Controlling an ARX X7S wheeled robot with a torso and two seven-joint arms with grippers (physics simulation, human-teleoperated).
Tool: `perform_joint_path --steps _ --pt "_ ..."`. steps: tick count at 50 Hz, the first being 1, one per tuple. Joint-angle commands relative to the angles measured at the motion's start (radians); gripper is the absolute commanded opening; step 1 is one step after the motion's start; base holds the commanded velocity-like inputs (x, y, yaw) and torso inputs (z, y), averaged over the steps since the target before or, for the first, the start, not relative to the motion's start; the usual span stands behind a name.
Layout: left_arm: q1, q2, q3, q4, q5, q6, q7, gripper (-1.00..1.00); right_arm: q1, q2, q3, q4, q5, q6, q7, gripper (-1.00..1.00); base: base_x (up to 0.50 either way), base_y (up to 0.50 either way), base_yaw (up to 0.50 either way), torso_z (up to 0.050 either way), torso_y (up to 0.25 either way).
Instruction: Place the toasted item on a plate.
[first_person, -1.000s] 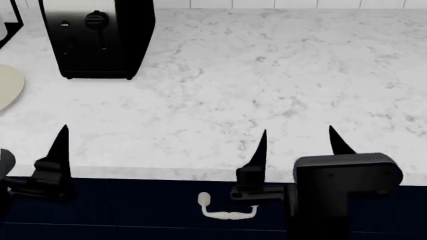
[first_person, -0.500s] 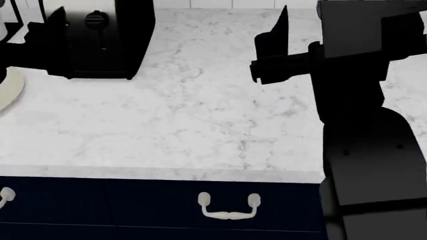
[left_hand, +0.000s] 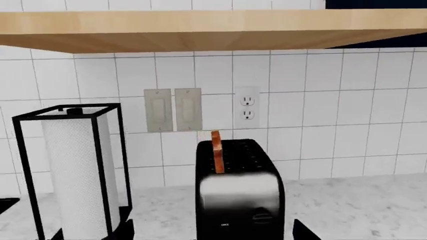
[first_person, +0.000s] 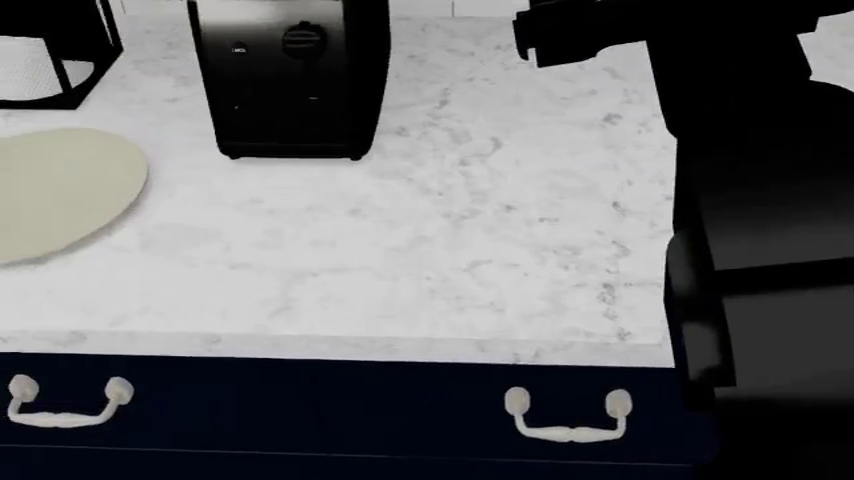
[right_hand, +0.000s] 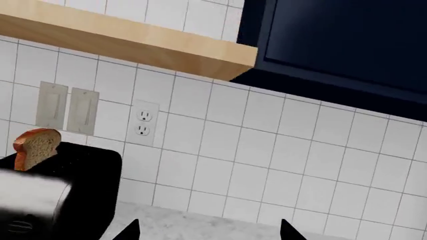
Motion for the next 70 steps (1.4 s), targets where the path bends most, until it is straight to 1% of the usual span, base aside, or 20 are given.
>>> perform_joint_path --steps 1,5,11,12,21,54,62,70 --pt "-0.007 -0.013 0.000 0.006 -0.010 -0.008 0.003 1.00 0.026 -0.007 -0.015 0.012 0.004 0.017 0.002 1.00 0.00 0.50 0.00 0.000 0.000" --pt "-0.003 -0.026 0.009 0.009 -0.008 0.008 0.011 1.00 0.026 -0.008 -0.007 0.010 0.009 0.015 0.002 1.00 0.00 0.50 0.00 0.000 0.000" --pt "0.007 -0.025 -0.009 0.040 -0.021 -0.014 0.002 1.00 0.027 -0.007 -0.011 -0.008 0.014 0.037 0.003 1.00 0.00 0.50 0.00 0.000 0.000" --pt "0.001 -0.035 -0.007 0.057 -0.028 -0.036 0.005 1.00 0.042 0.001 -0.037 -0.020 0.014 0.060 -0.009 1.00 0.00 0.50 0.00 0.000 0.000" --pt "-0.004 -0.035 -0.001 0.061 -0.033 -0.044 0.000 1.00 0.025 0.010 -0.036 -0.032 0.018 0.050 -0.011 1.00 0.00 0.50 0.00 0.000 0.000" --pt "0.015 -0.040 0.013 0.045 -0.043 -0.010 -0.002 1.00 0.027 0.019 -0.031 -0.027 0.032 0.060 -0.005 1.00 0.00 0.50 0.00 0.000 0.000" --pt "0.022 -0.036 0.016 0.039 -0.045 0.003 -0.002 1.00 0.044 0.026 -0.022 -0.051 0.023 0.080 0.016 1.00 0.03 0.00 0.00 0.000 0.000" --pt "0.005 -0.035 0.003 0.069 -0.064 -0.034 -0.009 1.00 0.055 0.029 -0.021 -0.074 0.030 0.107 0.017 1.00 0.49 0.00 0.00 0.000 0.000"
